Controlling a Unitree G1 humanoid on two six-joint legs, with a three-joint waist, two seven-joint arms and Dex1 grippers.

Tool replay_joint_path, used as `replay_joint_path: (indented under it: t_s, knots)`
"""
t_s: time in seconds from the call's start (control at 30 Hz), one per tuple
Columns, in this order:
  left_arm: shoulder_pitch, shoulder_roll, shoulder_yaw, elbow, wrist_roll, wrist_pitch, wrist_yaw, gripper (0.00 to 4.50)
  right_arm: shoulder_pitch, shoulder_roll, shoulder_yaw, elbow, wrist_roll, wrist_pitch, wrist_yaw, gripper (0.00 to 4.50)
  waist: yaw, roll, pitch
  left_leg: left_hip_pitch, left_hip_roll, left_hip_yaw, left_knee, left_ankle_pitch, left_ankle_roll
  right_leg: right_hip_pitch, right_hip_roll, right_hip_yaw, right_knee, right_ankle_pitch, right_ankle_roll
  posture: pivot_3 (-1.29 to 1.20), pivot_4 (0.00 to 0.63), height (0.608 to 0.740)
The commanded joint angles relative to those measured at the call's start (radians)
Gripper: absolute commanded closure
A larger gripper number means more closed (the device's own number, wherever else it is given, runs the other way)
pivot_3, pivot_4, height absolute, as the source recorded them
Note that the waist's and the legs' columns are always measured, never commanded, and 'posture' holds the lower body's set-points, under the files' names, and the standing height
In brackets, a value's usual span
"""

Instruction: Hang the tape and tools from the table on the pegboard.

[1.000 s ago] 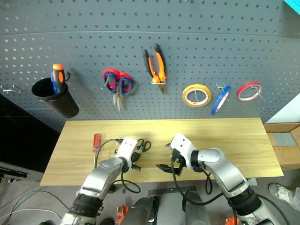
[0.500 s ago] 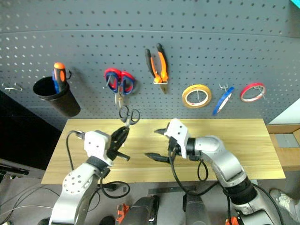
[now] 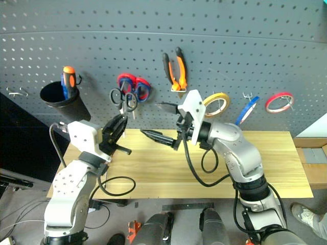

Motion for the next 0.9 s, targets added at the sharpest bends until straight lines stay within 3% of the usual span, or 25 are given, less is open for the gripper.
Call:
replay_joint_path:
  t_s: [0.03,0.43,0.63,0.77,0.9]
  knots:
    - [-0.02,-0.001,-0.02,0.006,0.019,-0.026,0.008,4.42,0.003,-0.001,-0.005,-0.023,0.003,-0.029,-0.005,0.0,-0.001,0.0,0.0,0.0,0.0,0.0,0.0,0.0,0.0,0.0,0.0,0.0,0.0,0.0,0.0,0.02,0.21,0.74]
    - [-0.101,-0.004,-0.033,0.188,0.089,-0.146,0.041,4.42,-0.002,-0.001,-0.004,-0.038,0.0,-0.027,-0.02,0.0,-0.009,0.0,0.0,0.0,0.0,0.001,0.001,0.0,0.0,0.0,0.0,-0.001,0.001,0.001,0.0,0.0,0.209,0.74]
    - [-0.172,-0.022,-0.052,0.38,0.152,-0.193,0.097,4.42,-0.017,0.01,-0.004,-0.039,0.002,-0.03,-0.027,0.0,-0.009,0.0,-0.002,0.001,0.0,0.001,0.001,0.0,0.0,0.0,0.0,-0.001,0.002,0.001,0.0,0.0,0.209,0.74]
    - [-0.313,-0.054,-0.044,0.615,0.195,-0.166,0.197,4.42,-0.004,0.005,0.007,-0.038,0.007,-0.014,-0.016,0.0,-0.008,-0.001,-0.007,0.001,0.0,0.001,0.002,0.001,-0.001,0.001,0.0,-0.002,0.002,0.001,0.0,0.0,0.215,0.74]
    - [-0.369,-0.046,-0.05,0.721,0.15,-0.213,0.118,3.16,0.001,-0.002,0.011,-0.037,0.001,-0.016,-0.021,0.0,-0.028,-0.001,-0.015,0.003,0.0,0.004,0.001,0.001,-0.001,0.001,0.0,0.0,0.003,0.001,0.0,0.0,0.219,0.74]
